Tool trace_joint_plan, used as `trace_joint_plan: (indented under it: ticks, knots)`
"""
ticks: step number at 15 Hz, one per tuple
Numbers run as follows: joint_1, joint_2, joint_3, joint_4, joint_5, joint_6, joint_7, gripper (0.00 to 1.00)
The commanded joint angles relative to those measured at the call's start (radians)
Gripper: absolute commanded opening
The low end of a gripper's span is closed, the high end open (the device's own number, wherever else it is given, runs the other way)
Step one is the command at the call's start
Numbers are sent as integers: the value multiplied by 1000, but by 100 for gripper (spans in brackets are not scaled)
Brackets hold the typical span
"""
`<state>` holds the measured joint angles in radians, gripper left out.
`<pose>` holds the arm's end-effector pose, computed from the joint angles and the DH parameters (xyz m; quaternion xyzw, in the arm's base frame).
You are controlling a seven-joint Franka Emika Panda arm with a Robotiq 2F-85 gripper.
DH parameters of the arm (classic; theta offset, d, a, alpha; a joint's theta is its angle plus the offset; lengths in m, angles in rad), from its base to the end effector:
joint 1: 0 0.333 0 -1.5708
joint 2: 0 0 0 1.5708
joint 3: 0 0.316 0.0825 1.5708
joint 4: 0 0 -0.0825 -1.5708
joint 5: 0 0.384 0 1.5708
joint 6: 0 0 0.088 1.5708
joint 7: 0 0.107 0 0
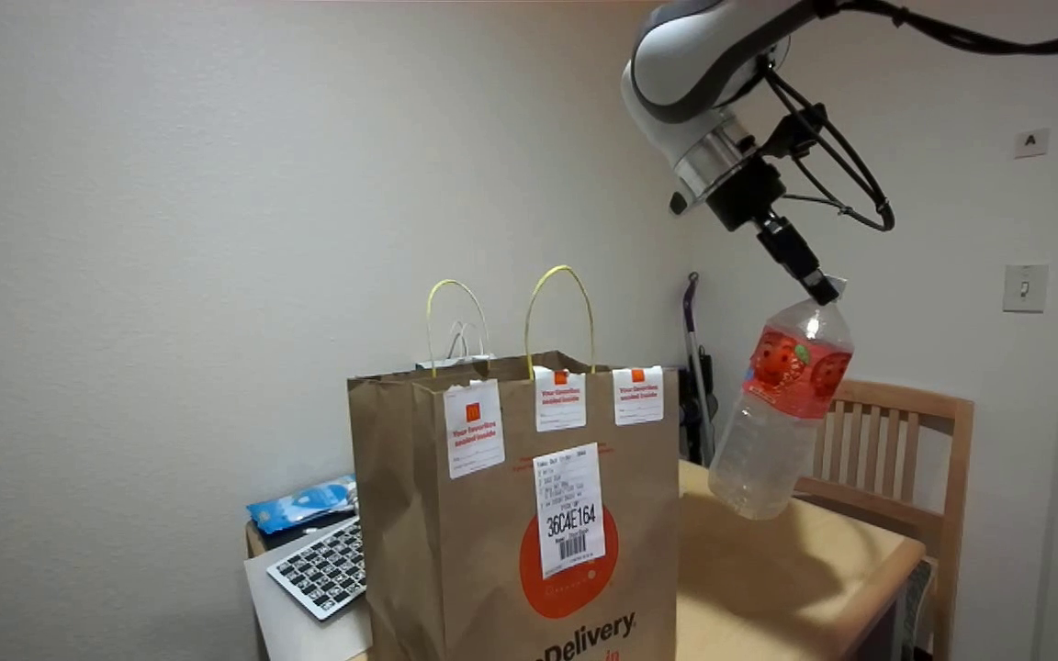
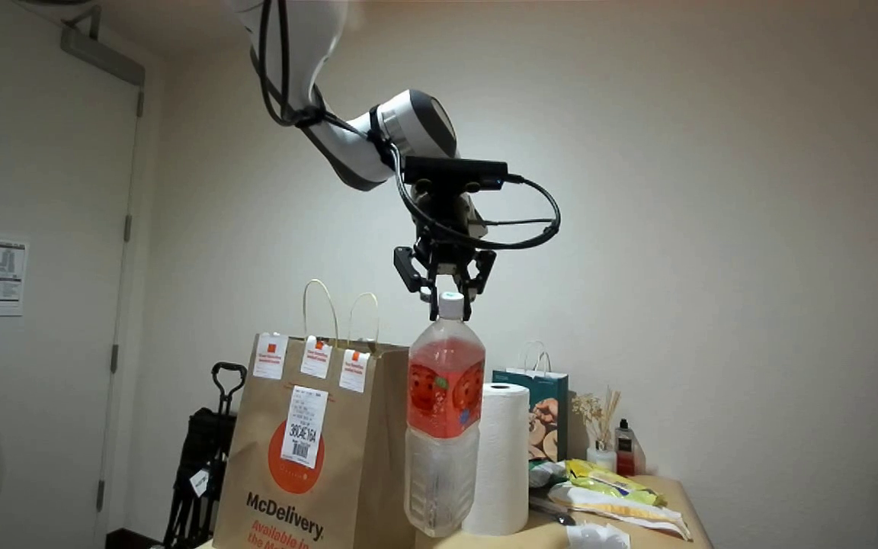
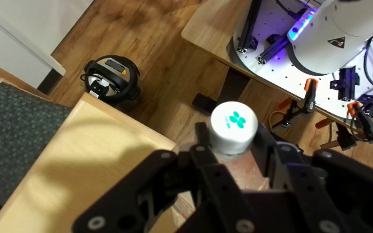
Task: Remove the bottle from the carrier bag and put it on the table
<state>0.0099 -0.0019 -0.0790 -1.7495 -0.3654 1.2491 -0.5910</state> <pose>0.4977 -0.0808 0.5352 0.9241 0.2332 -0.2882 0.0927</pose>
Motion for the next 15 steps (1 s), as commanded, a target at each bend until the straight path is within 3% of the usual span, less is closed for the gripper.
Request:
trace_joint_plan:
  ticks: [1, 7, 12, 14, 15]
  knots:
    - [-16, 2, 17, 6, 0, -3, 0, 11]
    - [-34, 93, 12, 28, 7, 40, 47, 11]
    - [-70, 168, 4, 48, 27, 169, 92, 11]
    - [-68, 154, 15, 33, 8, 150, 75, 11]
    - [-74, 165, 15, 37, 8, 155, 77, 36]
